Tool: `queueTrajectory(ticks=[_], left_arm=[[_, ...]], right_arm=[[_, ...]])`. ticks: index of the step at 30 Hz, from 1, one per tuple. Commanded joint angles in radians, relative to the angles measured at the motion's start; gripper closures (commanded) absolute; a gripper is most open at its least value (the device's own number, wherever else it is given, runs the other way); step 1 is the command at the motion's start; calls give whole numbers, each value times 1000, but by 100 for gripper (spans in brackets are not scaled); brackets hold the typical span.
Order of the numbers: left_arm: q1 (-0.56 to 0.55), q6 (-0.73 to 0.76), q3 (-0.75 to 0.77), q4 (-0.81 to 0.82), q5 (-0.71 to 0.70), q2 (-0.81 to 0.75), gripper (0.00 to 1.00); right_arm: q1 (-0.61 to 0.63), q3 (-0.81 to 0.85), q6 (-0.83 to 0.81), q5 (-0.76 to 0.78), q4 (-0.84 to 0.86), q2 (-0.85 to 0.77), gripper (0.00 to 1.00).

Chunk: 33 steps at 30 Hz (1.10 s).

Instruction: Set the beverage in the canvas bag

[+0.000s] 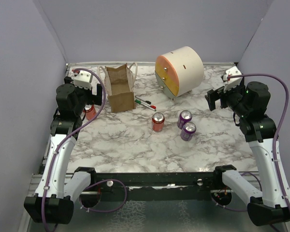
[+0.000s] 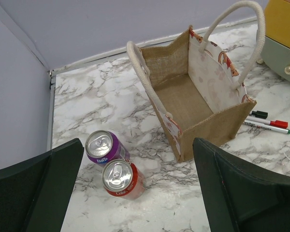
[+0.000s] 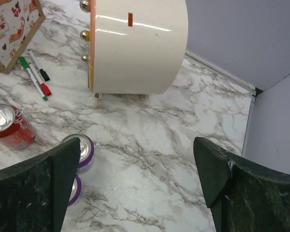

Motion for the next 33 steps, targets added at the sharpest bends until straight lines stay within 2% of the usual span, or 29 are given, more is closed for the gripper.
queueTrajectory(ticks=[1,8,17,24,33], left_arm=[[-5,5,-4,32,-1,-13,1],[-6,72,11,6,73,7,1],[-21,232,109,-130,201,146,1],[-96,390,181,-269,264,265,1],[-183,459,320,-381,263,450,6]], right_arm=[[7,40,-11,-47,25,6,1],[7,72,-67,-116,-24,56,1],[7,52,-89,-205,-31,90,1],[7,28,-85,-221,-33,94,1],[7,30,-88,-246,-50,109,1]])
